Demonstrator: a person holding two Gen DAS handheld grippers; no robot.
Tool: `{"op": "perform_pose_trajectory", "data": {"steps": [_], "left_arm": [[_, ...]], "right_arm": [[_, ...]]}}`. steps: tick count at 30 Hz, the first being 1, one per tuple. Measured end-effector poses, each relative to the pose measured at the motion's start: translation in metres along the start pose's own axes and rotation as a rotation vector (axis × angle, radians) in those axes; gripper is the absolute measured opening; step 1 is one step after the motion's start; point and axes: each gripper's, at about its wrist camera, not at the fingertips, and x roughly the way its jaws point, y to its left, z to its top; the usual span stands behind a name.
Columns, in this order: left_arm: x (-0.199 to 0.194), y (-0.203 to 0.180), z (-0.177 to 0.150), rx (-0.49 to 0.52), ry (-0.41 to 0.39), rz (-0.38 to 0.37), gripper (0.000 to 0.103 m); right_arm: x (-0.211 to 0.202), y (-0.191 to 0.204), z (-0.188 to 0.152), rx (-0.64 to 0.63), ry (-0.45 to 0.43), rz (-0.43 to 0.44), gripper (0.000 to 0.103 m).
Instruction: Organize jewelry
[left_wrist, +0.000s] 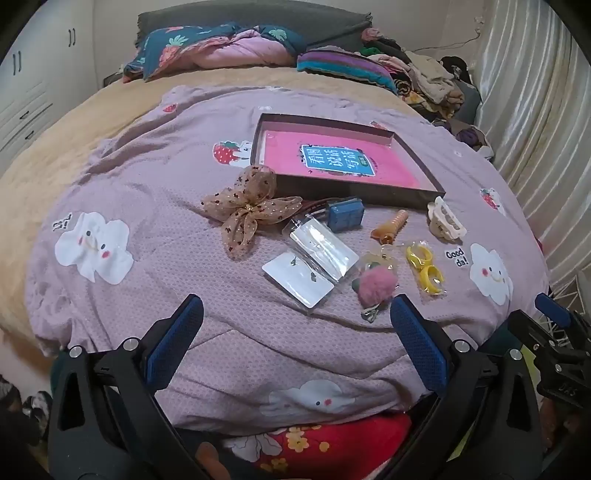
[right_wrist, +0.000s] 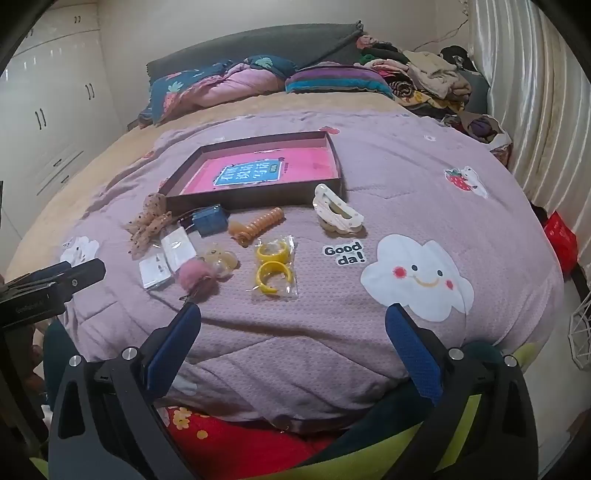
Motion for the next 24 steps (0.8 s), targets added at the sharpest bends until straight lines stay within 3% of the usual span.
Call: {"op": "perform_pose_trajectory", "data": {"steps": [24], "left_arm": [[-0.009, -0.005, 0.001, 0.004, -0.015, -0.005, 0.095]], "right_arm": [[-0.01, 0.008, 0.001, -0.012, -0.017, 0.014, 0.099]]}}
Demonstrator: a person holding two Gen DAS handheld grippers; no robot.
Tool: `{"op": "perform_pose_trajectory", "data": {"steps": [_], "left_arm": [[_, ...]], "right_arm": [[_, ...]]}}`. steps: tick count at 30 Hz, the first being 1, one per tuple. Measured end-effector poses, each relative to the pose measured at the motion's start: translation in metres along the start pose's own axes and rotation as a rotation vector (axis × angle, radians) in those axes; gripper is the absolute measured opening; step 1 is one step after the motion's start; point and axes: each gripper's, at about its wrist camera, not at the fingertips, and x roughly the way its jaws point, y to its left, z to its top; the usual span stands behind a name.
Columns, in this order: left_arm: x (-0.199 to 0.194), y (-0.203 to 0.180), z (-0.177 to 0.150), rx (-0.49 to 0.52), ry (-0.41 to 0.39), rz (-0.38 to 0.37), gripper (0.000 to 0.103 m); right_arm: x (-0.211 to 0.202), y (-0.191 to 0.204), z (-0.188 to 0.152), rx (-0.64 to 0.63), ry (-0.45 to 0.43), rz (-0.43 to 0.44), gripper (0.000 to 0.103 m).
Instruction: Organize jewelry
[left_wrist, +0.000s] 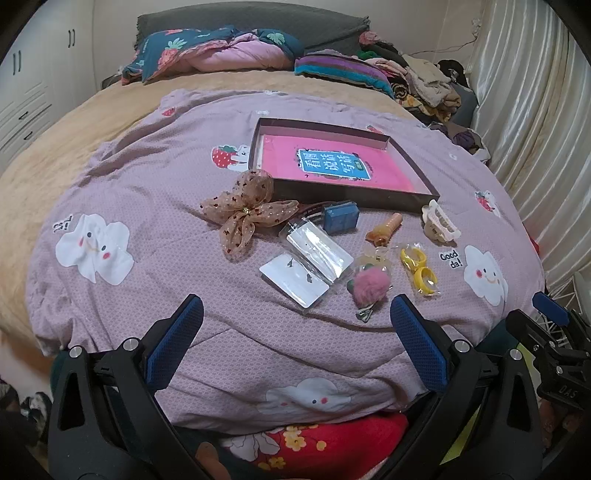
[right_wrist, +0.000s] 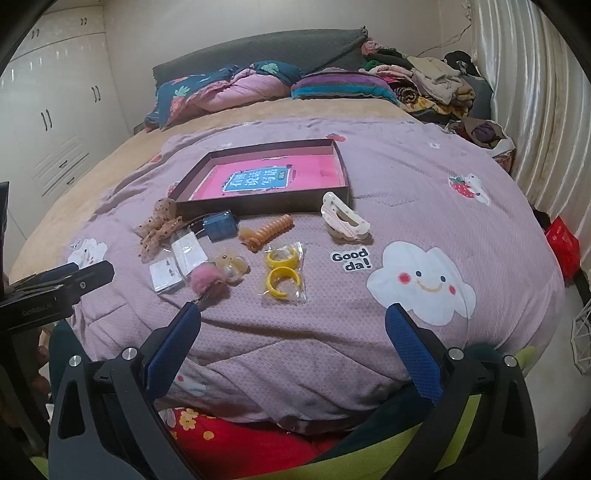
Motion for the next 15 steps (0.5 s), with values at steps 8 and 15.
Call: {"op": "perform_pose_trajectory", "data": {"steps": [8, 15], "left_arm": [[-0.0027, -0.003, 0.0003, 0.001, -0.001, -0.003, 0.095], [-0.0026, -0.0023, -0.0002, 0.001, -0.004, -0.001, 0.095]], "right_arm": [[-0.0026, -0.0006, 0.0016, 0.001, -0.008, 0.008, 0.099], [-0.0026, -0.0001, 0.002, 0.003, -0.008, 0.008, 0.099]]}}
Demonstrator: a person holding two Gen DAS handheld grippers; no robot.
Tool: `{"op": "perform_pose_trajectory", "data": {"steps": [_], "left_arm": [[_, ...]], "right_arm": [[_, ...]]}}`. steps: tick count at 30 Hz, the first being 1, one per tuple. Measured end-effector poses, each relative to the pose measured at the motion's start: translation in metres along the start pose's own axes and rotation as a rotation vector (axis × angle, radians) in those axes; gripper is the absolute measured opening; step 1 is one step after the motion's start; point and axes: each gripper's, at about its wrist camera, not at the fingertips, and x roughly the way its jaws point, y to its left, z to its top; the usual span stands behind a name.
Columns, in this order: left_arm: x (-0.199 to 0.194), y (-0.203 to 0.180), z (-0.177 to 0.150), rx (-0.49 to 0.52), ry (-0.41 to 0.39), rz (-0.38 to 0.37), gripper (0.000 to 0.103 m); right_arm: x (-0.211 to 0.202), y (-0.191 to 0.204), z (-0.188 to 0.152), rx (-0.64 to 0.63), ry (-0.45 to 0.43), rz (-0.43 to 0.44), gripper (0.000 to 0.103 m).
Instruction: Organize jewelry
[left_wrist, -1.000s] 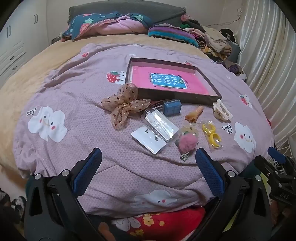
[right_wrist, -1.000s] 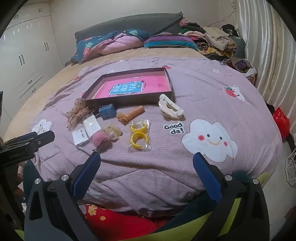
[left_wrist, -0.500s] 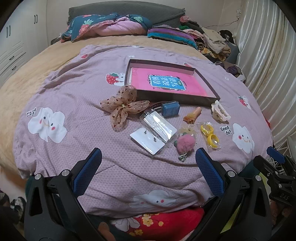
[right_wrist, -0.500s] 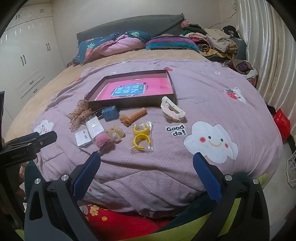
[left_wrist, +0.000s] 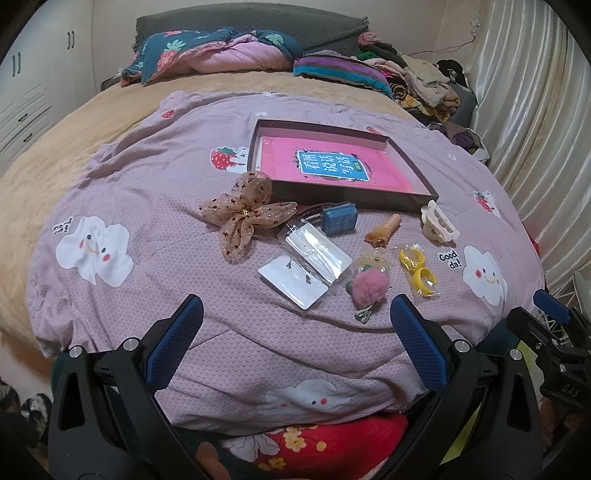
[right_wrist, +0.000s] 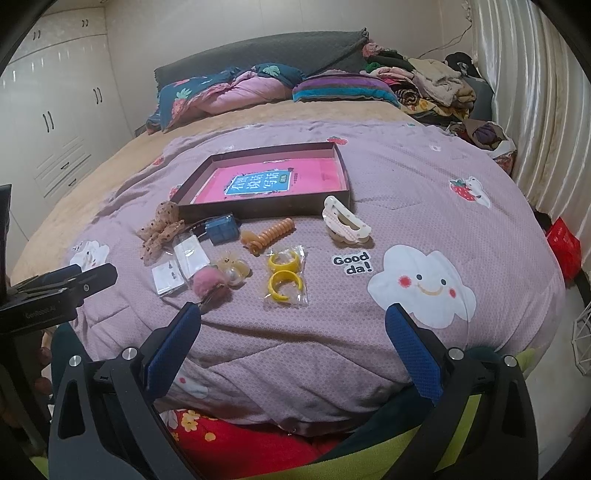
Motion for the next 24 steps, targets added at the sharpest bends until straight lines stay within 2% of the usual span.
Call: {"op": "perform_pose_trajectory", "data": {"steps": [24], "left_arm": [[-0.0019, -0.0005, 0.0044, 0.005, -0.003, -0.002, 0.095]], "right_arm": [[0.0014, -0.0001, 0.0003, 0.0, 0.001, 0.003, 0.099]]}}
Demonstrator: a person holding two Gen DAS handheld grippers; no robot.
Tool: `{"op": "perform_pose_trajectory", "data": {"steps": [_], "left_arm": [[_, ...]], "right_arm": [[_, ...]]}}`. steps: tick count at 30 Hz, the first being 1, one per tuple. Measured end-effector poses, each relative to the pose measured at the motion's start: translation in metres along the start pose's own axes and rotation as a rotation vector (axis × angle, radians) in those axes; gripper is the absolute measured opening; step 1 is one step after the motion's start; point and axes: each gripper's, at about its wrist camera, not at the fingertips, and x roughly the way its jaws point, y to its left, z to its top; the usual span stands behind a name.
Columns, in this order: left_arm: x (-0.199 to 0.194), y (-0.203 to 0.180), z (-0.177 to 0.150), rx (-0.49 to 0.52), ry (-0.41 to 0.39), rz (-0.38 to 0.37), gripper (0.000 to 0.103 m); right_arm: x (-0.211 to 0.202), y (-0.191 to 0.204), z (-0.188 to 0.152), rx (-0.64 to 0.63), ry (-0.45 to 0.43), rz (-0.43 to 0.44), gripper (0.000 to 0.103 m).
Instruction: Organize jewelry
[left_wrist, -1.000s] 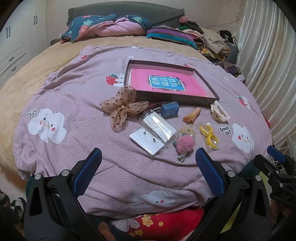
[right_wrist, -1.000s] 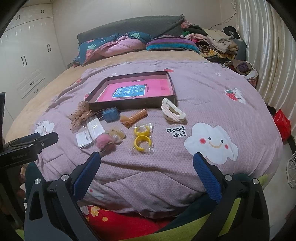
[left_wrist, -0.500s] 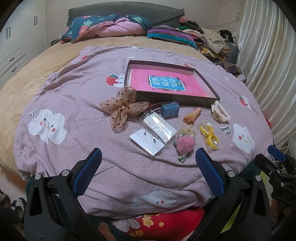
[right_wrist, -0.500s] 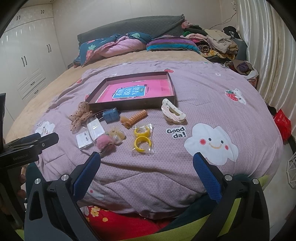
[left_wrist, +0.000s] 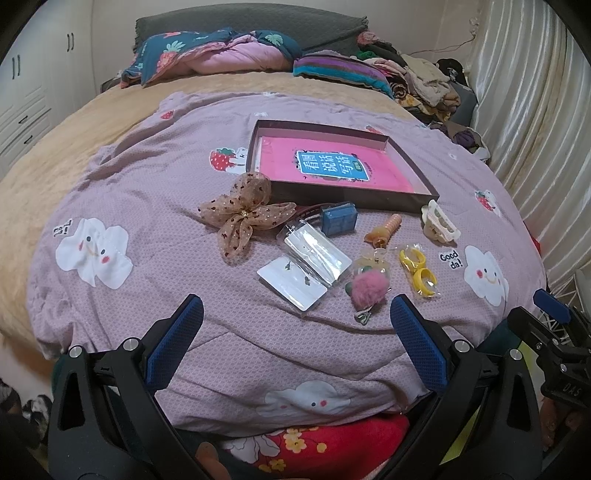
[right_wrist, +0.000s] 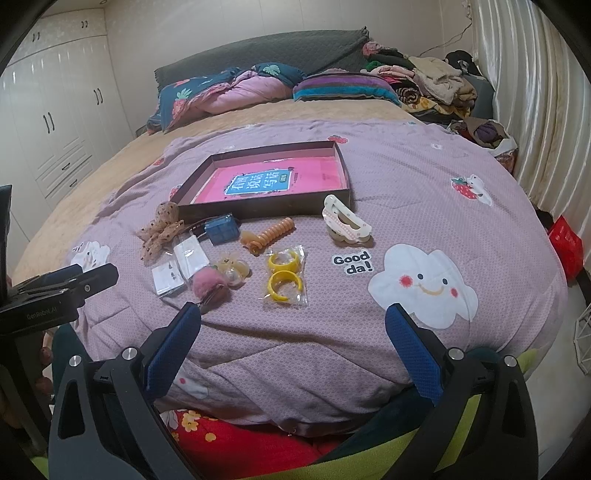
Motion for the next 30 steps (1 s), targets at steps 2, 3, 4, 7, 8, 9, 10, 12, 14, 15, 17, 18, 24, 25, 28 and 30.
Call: {"op": "perform_pose_trajectory", "data": {"steps": [2, 3, 4, 7, 8, 9, 10, 12, 14, 15, 17, 18, 24, 25, 28, 30], "left_arm": [[0.0, 0.0, 0.0, 0.0, 0.0, 0.001, 0.095], [0.0, 0.0, 0.0, 0.0, 0.001, 0.001, 0.095], [0.0, 0.0, 0.0, 0.0, 0.001, 0.001, 0.095], [0.003, 0.0, -0.001, -0.001, 0.004, 0.002, 0.095], [0.003, 0.0, 0.0, -0.001, 0.004, 0.002, 0.095], [0.005, 0.0, -0.001, -0.001, 0.006, 0.004, 0.095], [0.008, 0.0, -0.001, -0.002, 0.008, 0.003, 0.095], [0.013, 0.0, -0.001, -0.002, 0.014, 0.002, 0.095], [0.016, -0.001, 0.001, 0.0, 0.016, 0.003, 0.095], [0.017, -0.001, 0.001, 0.002, 0.017, 0.002, 0.095], [0.02, -0.002, 0.003, 0.005, 0.019, -0.001, 0.095], [0.022, -0.003, 0.004, 0.005, 0.021, -0.002, 0.095], [0.032, -0.006, 0.009, 0.006, 0.036, -0.012, 0.095], [0.034, -0.005, 0.011, 0.002, 0.038, -0.009, 0.095], [0.042, 0.0, 0.016, -0.022, 0.055, -0.012, 0.095], [0.049, 0.007, 0.019, -0.045, 0.071, -0.009, 0.095]], "right_arm": [[0.0, -0.001, 0.0, 0.001, -0.001, 0.0, 0.099], [0.0, 0.0, 0.0, 0.001, 0.0, 0.001, 0.099], [0.0, -0.001, 0.0, 0.0, -0.001, 0.001, 0.099], [0.0, -0.001, 0.0, -0.001, -0.002, -0.001, 0.099], [0.0, -0.001, 0.0, 0.0, -0.002, 0.0, 0.099], [0.0, -0.001, 0.0, 0.001, -0.002, 0.0, 0.099], [0.001, -0.001, 0.001, 0.001, -0.003, -0.001, 0.099], [0.002, -0.001, 0.001, 0.001, -0.003, -0.001, 0.099], [0.002, -0.001, 0.001, 0.006, -0.005, 0.0, 0.099], [0.003, 0.0, 0.001, 0.007, -0.005, -0.001, 0.099], [0.005, -0.003, 0.002, 0.008, -0.006, -0.005, 0.099], [0.006, -0.008, 0.002, 0.011, -0.004, -0.005, 0.099], [0.011, -0.017, 0.006, 0.031, -0.008, -0.008, 0.099], [0.013, -0.019, 0.007, 0.032, -0.009, -0.009, 0.099], [0.017, -0.022, 0.01, 0.03, -0.008, -0.016, 0.099], [0.02, -0.026, 0.013, 0.035, -0.009, -0.018, 0.099]]}}
